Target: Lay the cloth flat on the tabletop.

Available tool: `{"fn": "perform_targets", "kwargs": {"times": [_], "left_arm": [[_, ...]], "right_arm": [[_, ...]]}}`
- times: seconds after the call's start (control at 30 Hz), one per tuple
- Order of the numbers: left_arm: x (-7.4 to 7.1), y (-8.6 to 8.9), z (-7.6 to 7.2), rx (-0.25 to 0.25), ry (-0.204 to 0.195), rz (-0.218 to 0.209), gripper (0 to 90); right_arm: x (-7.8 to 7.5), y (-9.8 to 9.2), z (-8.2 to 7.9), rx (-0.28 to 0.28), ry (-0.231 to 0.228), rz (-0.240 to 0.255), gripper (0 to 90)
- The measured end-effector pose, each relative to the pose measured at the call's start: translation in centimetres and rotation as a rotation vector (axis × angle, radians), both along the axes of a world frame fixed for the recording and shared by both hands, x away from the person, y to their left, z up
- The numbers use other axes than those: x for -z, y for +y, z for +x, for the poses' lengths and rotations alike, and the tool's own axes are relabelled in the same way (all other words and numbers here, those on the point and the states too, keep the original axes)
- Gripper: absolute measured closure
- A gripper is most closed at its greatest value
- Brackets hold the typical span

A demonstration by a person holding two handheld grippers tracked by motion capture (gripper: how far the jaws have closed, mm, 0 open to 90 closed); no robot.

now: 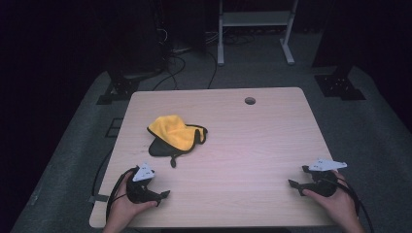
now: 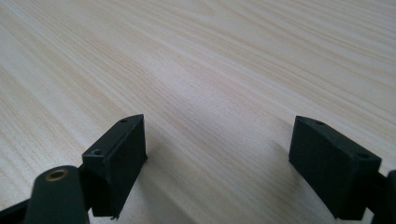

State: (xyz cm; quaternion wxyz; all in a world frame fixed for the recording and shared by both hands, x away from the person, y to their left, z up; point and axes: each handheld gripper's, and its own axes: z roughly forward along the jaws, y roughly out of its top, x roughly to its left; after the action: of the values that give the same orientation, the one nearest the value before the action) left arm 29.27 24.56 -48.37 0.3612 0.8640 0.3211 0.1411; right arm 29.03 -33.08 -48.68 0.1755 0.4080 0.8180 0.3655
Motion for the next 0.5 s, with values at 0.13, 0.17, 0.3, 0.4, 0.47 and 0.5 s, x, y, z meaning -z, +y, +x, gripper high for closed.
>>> {"fn": "perform_targets", "kwargs": {"times": [0.13, 0.17, 0.3, 0.4, 0.47, 0.5], "left_arm": [[-0.01, 0.02, -0.01, -0.002, 0.000, 0.000, 0.3], [-0.03, 0.07, -0.01, -0.007, -0.002, -0.002, 0.3], [-0.12, 0.41, -0.05, -0.032, 0.001, -0.041, 7.5], [-0.37, 0.54, 0.00, -0.040, 0.013, -0.043, 11.0], [-0.68, 0.48, 0.08, -0.036, 0.013, -0.044, 13.4], [-0.68, 0.48, 0.08, -0.036, 0.013, -0.044, 13.5]], "right_arm": [[0.01, 0.00, 0.01, -0.002, -0.001, 0.000, 17.3], [0.01, 0.00, 0.01, -0.002, -0.001, 0.000, 17.3], [0.00, 0.00, 0.01, -0.001, 0.000, 0.000, 17.3], [0.01, 0.01, 0.02, 0.005, 0.002, -0.001, 16.4], [0.01, 0.01, 0.03, 0.004, 0.002, -0.001, 16.4], [0.01, 0.01, 0.03, 0.004, 0.002, -0.001, 16.4]]}}
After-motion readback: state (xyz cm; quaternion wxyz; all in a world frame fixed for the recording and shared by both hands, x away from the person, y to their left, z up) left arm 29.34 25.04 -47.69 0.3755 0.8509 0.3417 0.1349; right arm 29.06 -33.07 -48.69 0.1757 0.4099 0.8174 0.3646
